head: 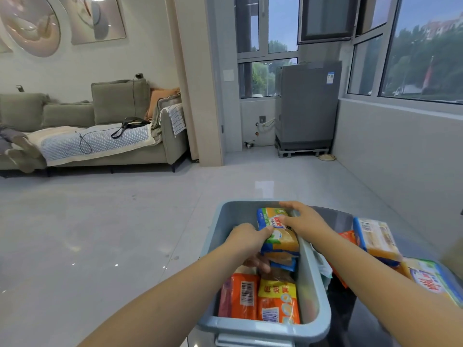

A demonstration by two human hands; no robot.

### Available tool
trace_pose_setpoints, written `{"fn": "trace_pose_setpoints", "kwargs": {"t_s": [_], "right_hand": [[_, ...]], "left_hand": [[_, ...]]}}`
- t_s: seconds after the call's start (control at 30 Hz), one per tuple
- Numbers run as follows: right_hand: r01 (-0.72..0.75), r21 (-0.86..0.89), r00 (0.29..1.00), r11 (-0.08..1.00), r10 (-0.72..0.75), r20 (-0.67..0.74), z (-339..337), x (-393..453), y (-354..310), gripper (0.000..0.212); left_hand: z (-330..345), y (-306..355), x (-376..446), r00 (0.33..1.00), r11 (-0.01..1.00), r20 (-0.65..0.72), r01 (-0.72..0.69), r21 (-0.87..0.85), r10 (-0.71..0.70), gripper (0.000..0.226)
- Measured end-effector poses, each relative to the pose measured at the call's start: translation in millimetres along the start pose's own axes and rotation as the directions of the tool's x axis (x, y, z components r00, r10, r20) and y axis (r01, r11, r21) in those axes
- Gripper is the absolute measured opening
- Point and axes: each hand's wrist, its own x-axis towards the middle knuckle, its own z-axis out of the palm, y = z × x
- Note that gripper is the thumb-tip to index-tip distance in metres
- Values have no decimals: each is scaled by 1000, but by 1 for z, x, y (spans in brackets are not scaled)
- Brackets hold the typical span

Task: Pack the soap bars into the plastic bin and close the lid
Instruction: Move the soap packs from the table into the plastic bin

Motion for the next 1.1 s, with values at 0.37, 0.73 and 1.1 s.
{"fn": "trace_pose_setpoints", "kwargs": {"t_s": [0.37,0.73,1.1], "right_hand": [[27,130,999,991,-31,24,-18,-63,5,44],[85,312,980,946,-22,-199,-71,-107,35,21],[-60,365,967,929,145,-210,-109,-111,93,16]], "left_hand": [[7,2,-24,893,895,-307,-192,402,329,50],[75,48,-85,827,851,-264,-524,-43,496,34],[159,63,-68,888,909,-265,-408,-80,376,34]]}}
